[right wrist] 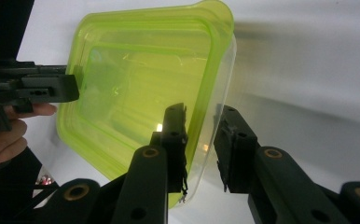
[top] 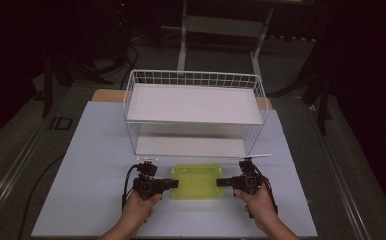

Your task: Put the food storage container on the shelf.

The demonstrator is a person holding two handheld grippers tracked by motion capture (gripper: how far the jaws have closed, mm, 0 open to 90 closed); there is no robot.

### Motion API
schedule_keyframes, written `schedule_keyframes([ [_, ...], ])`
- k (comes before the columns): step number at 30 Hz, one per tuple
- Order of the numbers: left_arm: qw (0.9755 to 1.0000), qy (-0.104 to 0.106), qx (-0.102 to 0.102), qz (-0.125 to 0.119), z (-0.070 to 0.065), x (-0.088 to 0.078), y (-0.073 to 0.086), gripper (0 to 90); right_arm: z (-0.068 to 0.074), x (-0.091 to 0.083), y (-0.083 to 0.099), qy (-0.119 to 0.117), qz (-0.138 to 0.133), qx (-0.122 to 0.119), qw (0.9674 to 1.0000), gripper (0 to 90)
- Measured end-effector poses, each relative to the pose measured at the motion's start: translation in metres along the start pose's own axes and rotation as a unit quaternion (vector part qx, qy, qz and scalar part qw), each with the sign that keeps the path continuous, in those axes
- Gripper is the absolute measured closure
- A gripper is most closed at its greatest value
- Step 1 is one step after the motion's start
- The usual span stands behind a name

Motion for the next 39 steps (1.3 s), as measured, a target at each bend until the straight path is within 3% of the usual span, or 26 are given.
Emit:
schedule_keyframes([
  [14, 0.9999, -0.011, 0.001, 0.001, -0.009, -0.006, 0.004, 76.1, 0.005, -0.006, 0.007, -0.002, -0.004, 0.0, 1.0, 77.8],
  [16, 0.9999, -0.01, -0.004, -0.004, -0.01, -0.007, 0.005, 78.0, 0.007, -0.007, 0.008, 0.0, -0.006, -0.002, 1.0, 79.0],
  [17, 0.9999, -0.015, 0.005, -0.006, -0.012, -0.008, 0.005, 78.4, 0.008, -0.008, 0.008, 0.0, -0.007, -0.003, 1.0, 79.2],
  [22, 0.9997, -0.009, -0.008, -0.02, -0.011, -0.01, 0.004, 79.6, 0.012, -0.01, 0.007, 0.003, -0.013, -0.012, 0.9998, 79.2],
  [31, 0.9992, -0.01, 0.004, -0.039, -0.015, -0.017, -0.009, 80.1, 0.021, -0.016, -0.005, 0.01, -0.035, -0.036, 0.9987, 79.2],
  [39, 0.9974, -0.018, 0.031, -0.063, -0.018, -0.026, -0.035, 80.5, 0.029, -0.018, -0.023, 0.008, -0.062, -0.043, 0.9971, 79.2],
])
Point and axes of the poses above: each handheld gripper's, and its own axes: x roughly forward along the jaws, y roughly out of its underside, z roughly to its left, the point moved 1 cm from there along x, roughly forward along the jaws, and after that the axes turned 5 degrees about -z, right-handed, at the moved point
